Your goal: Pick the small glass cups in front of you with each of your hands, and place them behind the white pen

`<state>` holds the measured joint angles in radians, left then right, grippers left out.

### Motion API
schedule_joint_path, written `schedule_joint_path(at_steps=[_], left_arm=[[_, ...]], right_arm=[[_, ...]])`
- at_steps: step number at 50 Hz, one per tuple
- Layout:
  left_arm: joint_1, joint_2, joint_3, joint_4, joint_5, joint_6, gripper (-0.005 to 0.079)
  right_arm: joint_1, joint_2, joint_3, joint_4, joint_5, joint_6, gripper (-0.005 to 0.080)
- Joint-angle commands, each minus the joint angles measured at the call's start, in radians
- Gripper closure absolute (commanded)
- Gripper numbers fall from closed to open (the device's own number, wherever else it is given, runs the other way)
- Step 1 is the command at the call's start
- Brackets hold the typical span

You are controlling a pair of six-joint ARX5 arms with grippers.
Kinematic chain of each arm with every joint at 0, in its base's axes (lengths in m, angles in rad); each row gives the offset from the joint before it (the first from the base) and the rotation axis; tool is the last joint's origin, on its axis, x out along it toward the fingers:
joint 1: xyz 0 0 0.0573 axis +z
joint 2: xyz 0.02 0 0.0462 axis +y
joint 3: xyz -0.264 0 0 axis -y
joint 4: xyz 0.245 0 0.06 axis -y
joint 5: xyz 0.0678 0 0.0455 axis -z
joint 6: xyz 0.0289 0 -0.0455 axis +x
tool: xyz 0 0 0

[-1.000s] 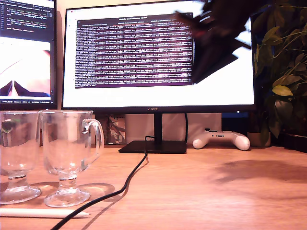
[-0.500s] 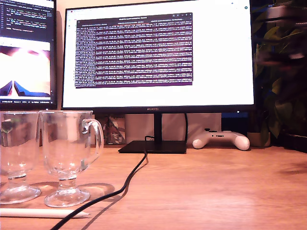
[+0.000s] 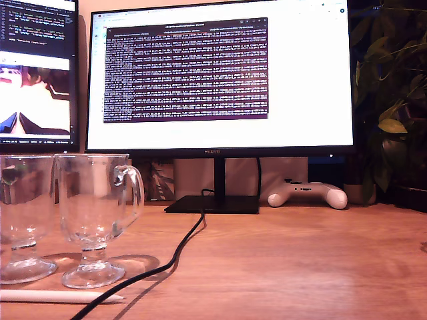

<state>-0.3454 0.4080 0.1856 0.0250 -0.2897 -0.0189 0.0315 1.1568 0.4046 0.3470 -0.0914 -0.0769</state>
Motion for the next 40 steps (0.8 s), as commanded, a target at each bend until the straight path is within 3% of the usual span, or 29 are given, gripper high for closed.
schedule_joint_path(at_steps=[1,7,14,27,40], left_arm=[[0.026,0.002,-0.043,0.031,0.030,0.021,0.0762],[0.091,0.002,-0.089,0.070,0.045,0.027,0.0762],[0.173,0.002,-0.114,0.075,0.136,0.027,0.0762],[0.294,0.000,-0.128,0.070,0.223,0.028,0.0762],[0.307,-0.101,-0.141,-0.016,0.233,0.028,0.0762]], right_arm=[[-0.011,0.001,-0.050,0.017,-0.020,-0.017,0.0760],[-0.015,0.001,-0.063,0.044,-0.048,-0.016,0.0760],[-0.017,0.001,-0.066,0.056,-0.055,-0.010,0.0760],[-0.078,-0.005,-0.107,0.112,-0.067,0.003,0.0760],[-0.087,-0.053,-0.130,0.176,-0.102,0.032,0.0760]])
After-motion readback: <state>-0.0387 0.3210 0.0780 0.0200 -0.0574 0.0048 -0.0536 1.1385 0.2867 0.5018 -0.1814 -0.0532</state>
